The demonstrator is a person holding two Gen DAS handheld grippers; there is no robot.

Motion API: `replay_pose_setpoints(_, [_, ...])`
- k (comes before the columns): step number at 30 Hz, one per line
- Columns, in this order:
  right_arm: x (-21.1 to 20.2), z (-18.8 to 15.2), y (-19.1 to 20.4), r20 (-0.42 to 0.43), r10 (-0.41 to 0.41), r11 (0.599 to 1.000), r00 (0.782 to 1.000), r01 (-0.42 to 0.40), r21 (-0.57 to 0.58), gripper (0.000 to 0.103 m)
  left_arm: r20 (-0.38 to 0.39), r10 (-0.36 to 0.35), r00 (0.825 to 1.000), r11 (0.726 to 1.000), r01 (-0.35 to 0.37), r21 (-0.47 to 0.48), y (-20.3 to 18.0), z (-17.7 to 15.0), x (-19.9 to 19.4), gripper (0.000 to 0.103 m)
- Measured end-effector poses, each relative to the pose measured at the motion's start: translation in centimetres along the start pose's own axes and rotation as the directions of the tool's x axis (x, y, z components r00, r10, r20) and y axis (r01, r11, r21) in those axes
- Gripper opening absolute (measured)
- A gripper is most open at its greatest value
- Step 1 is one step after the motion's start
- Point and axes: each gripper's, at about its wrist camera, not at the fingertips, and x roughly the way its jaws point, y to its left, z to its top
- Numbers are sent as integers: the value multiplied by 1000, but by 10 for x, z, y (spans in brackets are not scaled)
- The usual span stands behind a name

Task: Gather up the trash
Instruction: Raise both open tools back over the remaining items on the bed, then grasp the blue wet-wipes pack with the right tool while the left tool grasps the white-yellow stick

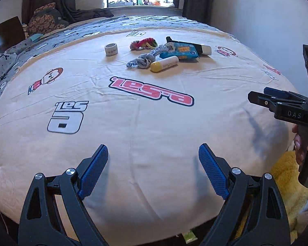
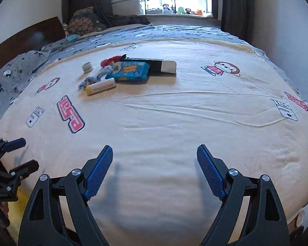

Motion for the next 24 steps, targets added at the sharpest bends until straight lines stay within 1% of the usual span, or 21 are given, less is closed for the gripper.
replay_pose_setpoints(3, [23, 18, -1, -7, 0, 1000, 1000, 0, 13, 84, 2, 6, 1000, 1000, -6, -4, 1, 16, 17, 85])
replay_pose_setpoints(7, [47, 44, 4, -2, 25, 999, 1000, -25, 21, 85, 8, 15, 1000, 1000, -15, -8, 5, 36, 38, 85])
replay_pose_setpoints(11, [68, 62, 9, 4, 50, 999, 999, -50, 21, 85, 7, 0, 1000, 1000, 0, -20, 7, 54, 58, 85])
replay_pose_setpoints(16, [97, 79, 8, -27, 112, 989, 993, -109, 102, 85, 5, 8, 1000, 1000, -8, -18, 5, 67, 76, 85])
replay_pose_setpoints(17, [100, 84, 10, -22, 117, 988, 993, -114, 107, 85, 6, 6, 1000, 1000, -6, -16, 5, 69, 78, 85])
replay_pose_setpoints(20, [108, 102, 24, -4, 100, 992, 995, -100, 81, 85, 9, 0, 1000, 1000, 0, -16, 5, 75, 81, 85])
replay_pose_setpoints(22, [121, 113, 29, -35, 69, 994, 997, -66, 86, 84, 12, -4, 1000, 1000, 4, -19, 5, 79, 82, 85])
replay_pose_setpoints(24, [134, 119, 30, -70, 73, 992, 995, -65, 112, 84, 15, -12, 1000, 1000, 12, -23, 6, 83, 84, 85])
